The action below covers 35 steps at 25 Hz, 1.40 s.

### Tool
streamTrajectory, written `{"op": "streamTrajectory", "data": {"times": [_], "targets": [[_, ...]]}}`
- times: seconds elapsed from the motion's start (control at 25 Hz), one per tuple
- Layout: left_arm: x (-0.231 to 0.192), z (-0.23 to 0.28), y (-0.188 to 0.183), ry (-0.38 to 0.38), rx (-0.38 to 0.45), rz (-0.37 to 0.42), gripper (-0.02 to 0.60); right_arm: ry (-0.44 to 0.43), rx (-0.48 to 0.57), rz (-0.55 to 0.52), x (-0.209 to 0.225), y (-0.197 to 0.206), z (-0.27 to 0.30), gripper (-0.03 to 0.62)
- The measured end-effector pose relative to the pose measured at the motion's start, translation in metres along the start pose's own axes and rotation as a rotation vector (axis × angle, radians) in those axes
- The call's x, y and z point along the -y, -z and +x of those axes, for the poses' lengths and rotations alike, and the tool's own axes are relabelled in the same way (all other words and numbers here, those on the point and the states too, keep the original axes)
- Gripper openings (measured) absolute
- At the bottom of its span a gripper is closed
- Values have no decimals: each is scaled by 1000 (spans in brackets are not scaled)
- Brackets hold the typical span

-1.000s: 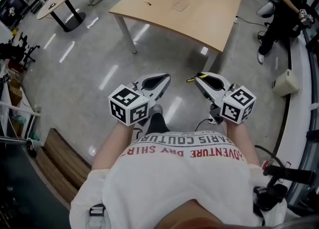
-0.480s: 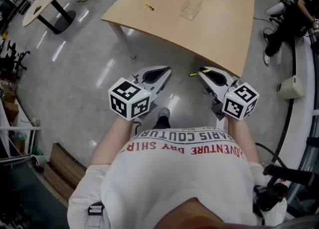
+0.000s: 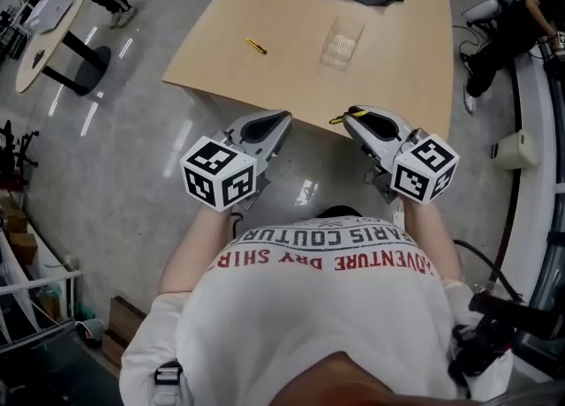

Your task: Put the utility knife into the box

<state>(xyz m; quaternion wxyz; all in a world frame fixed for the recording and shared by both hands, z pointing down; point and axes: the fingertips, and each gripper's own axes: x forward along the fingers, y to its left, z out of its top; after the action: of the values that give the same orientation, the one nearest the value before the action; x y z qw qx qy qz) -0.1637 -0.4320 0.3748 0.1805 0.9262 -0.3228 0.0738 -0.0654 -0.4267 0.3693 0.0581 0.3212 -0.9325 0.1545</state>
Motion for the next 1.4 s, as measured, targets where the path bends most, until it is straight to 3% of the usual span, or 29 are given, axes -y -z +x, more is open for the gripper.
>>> {"op": "streamTrajectory", "data": {"times": [0.48, 1.0, 1.2, 1.4], "targets": [[-82, 110, -44, 19, -41, -45, 2, 34, -38, -4, 130, -39, 61, 58], [-151, 180, -3, -15, -107, -106, 2, 96, -90, -97, 238, -6, 129, 58], [-158, 180, 0, -18, -110, -131, 2, 145, -137, -182, 251, 0, 151, 58], [-156, 177, 4, -22, -114, -149, 2, 188, -199, -194, 266, 22, 164, 58]]}}
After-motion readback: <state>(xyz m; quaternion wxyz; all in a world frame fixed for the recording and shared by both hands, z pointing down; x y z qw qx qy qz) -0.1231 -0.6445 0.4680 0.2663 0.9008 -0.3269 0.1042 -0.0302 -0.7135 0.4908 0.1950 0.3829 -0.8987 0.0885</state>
